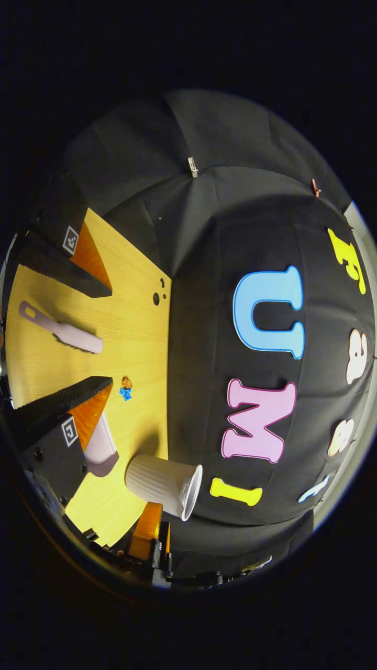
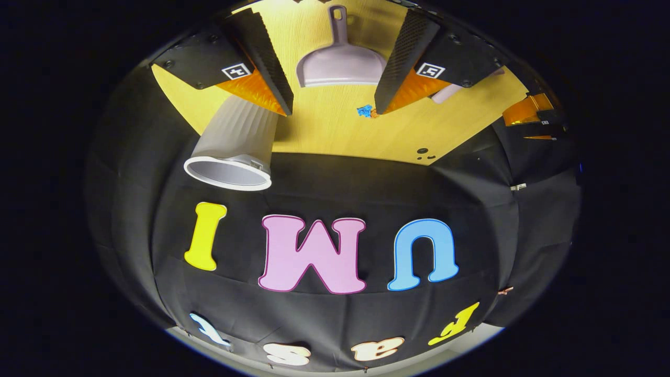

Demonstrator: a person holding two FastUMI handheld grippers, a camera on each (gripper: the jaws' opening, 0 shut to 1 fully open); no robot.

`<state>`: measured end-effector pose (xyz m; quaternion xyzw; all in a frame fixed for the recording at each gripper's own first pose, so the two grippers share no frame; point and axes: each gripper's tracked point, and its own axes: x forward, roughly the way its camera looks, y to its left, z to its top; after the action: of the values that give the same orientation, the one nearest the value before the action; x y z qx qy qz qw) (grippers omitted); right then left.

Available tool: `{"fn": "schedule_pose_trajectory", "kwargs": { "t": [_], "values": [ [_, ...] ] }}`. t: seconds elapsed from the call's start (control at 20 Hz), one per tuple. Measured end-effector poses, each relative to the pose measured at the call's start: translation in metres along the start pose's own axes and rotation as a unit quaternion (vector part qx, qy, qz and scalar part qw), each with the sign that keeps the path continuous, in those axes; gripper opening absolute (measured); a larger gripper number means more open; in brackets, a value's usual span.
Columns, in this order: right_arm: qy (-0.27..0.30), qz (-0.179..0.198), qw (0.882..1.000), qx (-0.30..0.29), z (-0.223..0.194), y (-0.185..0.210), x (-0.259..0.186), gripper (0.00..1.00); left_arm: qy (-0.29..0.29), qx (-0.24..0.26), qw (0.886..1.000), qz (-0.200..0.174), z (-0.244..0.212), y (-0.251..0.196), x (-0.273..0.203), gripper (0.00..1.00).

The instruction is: Pick up the small broom and dustpan from the desktop, sweep the trash into the dustpan with the broom, and then empty the trash into the garbage bin.

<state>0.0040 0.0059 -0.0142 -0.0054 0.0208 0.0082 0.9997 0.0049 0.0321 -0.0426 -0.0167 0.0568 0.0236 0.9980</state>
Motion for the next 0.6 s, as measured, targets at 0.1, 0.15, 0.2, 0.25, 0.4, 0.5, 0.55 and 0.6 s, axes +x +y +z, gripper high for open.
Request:
{"fn": "schedule_pose_trajectory", "kwargs": {
  "t": [0.1,0.15,0.2,0.25,0.4,0.5,0.55,0.6],
  "values": [
    [0.003,0.001,1.0,0.0,-0.001,0.001,0.001,0.98,0.014,0.0,1.0,-0.001,-0.008,0.004,0.005,0.96],
    [0.004,0.002,1.0,0.0,-0.002,0.001,0.003,0.98,0.022,-0.001,1.0,-0.003,-0.011,0.005,0.007,0.96],
    [0.005,0.002,1.0,0.0,-0.003,0.001,0.004,0.97,0.032,0.001,0.999,-0.004,-0.017,0.006,0.01,0.96],
    [0.007,0.003,1.0,0.0,-0.005,0.001,0.005,0.97,0.043,0.006,0.999,-0.003,-0.021,0.008,0.013,0.96],
    [0.015,0.003,1.0,0.0,-0.01,0.0,0.007,0.98,0.088,0.015,0.996,-0.018,-0.046,0.006,0.024,0.96],
    [0.024,0.003,1.0,0.001,-0.016,-0.001,0.008,0.98,0.128,0.019,0.991,-0.025,-0.064,0.002,0.033,0.96],
    [0.028,0.002,1.0,0.003,-0.019,-0.003,0.008,0.98,0.14,0.021,0.99,-0.026,-0.07,0.001,0.039,0.96],
    [0.034,0.001,0.999,0.005,-0.024,-0.004,0.008,0.98,0.15,0.023,0.988,-0.023,-0.077,0.004,0.045,0.96]
  ]
}}
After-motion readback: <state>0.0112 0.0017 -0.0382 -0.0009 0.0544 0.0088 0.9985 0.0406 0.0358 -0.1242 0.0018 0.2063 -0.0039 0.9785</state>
